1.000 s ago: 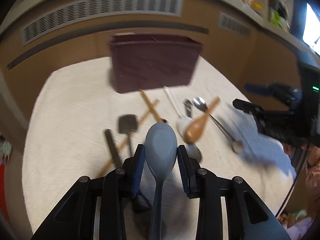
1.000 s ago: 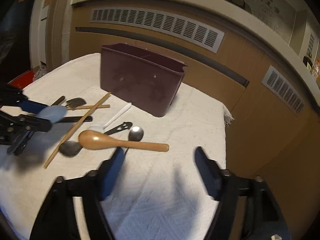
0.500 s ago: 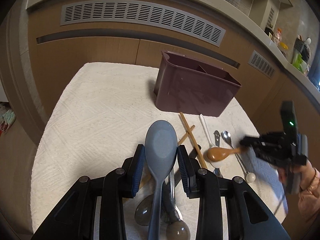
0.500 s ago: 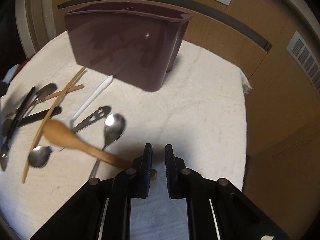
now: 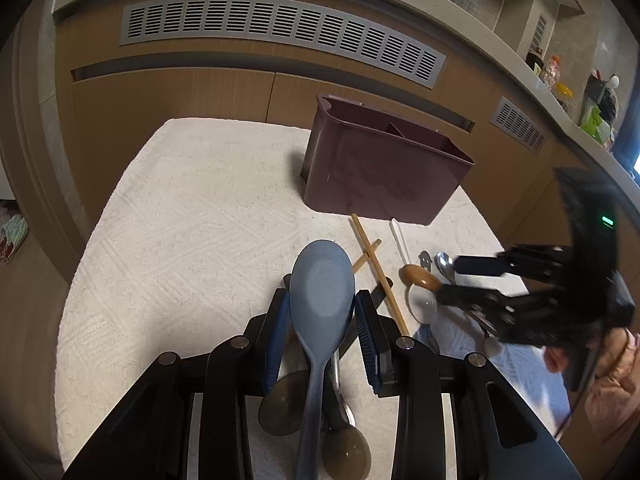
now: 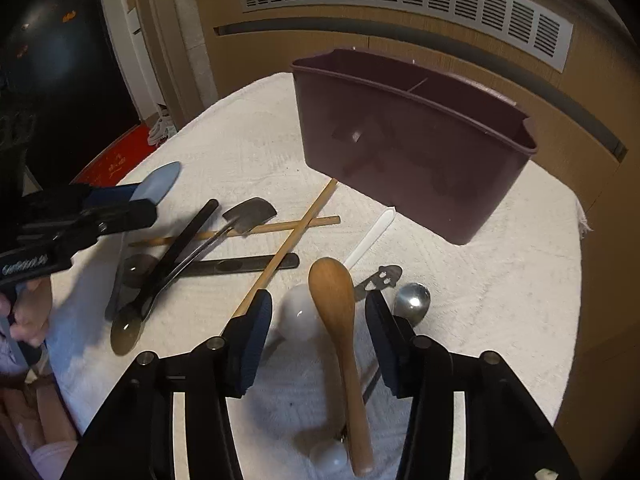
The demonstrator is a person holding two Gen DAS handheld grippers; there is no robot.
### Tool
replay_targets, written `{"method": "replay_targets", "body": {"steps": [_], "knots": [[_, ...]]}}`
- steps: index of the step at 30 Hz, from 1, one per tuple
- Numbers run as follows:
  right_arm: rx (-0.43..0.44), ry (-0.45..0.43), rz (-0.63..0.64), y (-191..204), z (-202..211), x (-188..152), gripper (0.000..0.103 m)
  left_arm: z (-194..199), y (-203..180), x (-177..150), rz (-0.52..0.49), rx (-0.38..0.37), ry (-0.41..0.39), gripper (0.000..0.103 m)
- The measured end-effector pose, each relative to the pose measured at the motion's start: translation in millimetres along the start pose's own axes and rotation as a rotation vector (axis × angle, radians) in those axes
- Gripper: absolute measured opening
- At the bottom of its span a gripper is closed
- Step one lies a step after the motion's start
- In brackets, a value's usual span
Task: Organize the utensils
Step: 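Grasp the wooden spoon handle with the right tool while the left tool holds the blue spoon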
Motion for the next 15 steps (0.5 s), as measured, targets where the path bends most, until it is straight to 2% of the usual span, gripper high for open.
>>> {"method": "replay_targets", "body": {"steps": [4, 5, 6, 7, 9, 13, 15], "knots": [[0.039, 0.068, -0.095, -11, -22, -4, 0.042, 6, -3, 0, -0.003, -0.017, -0.007, 0.034], [0.059, 0.075, -0.112, -10, -23, -6, 0.040, 7, -5, 1, -0.002, -0.021, -0.009, 0.034], [0.073, 0.086, -0.115, -7, -24, -9, 0.027, 9, -6, 2, -0.002, -0.026, -0.014, 0.034], [0.074, 0.081, -0.102, -4, -23, -10, 0.026, 11, -8, 4, -0.006, -0.030, -0.020, 0.034], [0.031, 0.039, -0.070, 0, -12, -11, 0.026, 14, -13, 6, -0.019, -0.032, -0.034, 0.034], [0.034, -0.059, -0.104, -1, 21, -8, 0.026, 22, -22, 12, -0.041, -0.042, -0.056, 0.034], [0.002, -0.112, -0.111, -5, 37, -7, 0.026, 25, -28, 14, -0.050, -0.048, -0.067, 0.034]]}}
Point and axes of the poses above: each gripper's, at about its wrist camera, not at the fingertips, and z roughly against the way its jaws point, y to its left, x to its top, the point moved 8 cm from there along -z, roughly the way its jaws point, and after that the axes turned 2 degrees about -y, right-handed, at the moved point
